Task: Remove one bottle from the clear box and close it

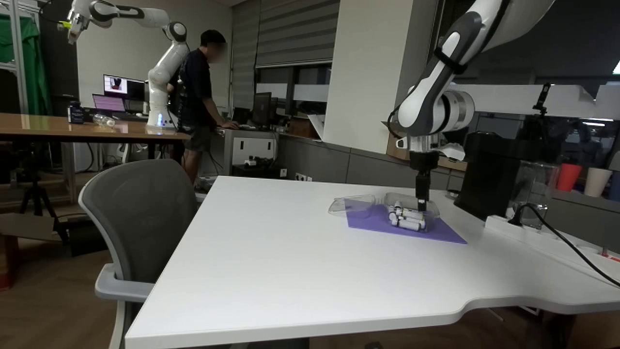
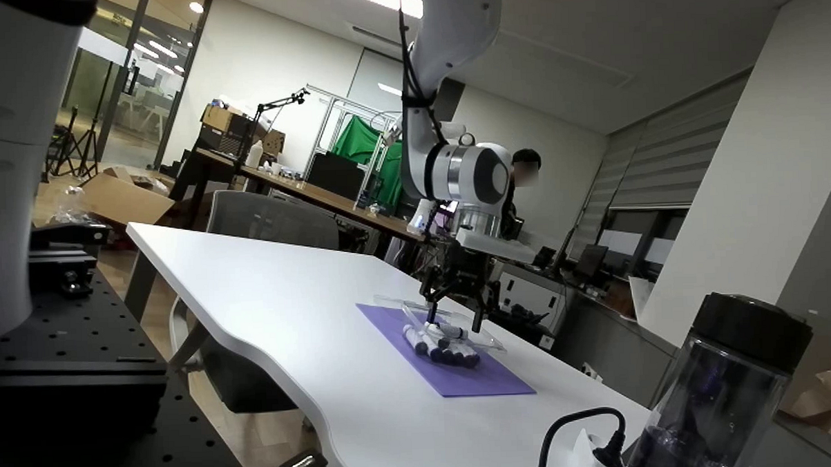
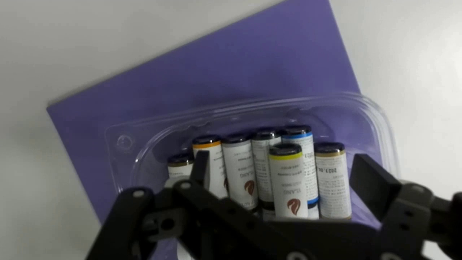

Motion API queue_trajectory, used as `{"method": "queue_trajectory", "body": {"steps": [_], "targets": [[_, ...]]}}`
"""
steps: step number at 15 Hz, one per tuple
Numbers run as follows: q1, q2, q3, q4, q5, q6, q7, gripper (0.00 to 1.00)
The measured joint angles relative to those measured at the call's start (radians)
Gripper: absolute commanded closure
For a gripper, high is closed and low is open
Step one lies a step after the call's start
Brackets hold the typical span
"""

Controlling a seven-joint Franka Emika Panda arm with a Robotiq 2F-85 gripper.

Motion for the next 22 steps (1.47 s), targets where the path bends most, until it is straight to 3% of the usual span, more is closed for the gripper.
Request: {"method": "queue_trajectory", "body": {"steps": [8,12,17,18,19,22], "targets": [[0.110,0.091,-0.048,0.092,-0.162,-0.049,0.099,0.00],[0.160,0.140,-0.068,0.168,-0.234,-0.158,0.152,0.00],[0.175,0.197,-0.055,0.276,-0.236,-0.316,0.154,0.00],[0.175,0.206,-0.050,0.292,-0.236,-0.331,0.154,0.25],[0.175,0.214,-0.046,0.307,-0.235,-0.343,0.154,0.26],[0.172,0.236,-0.031,0.343,-0.231,-0.364,0.153,0.47]]}}
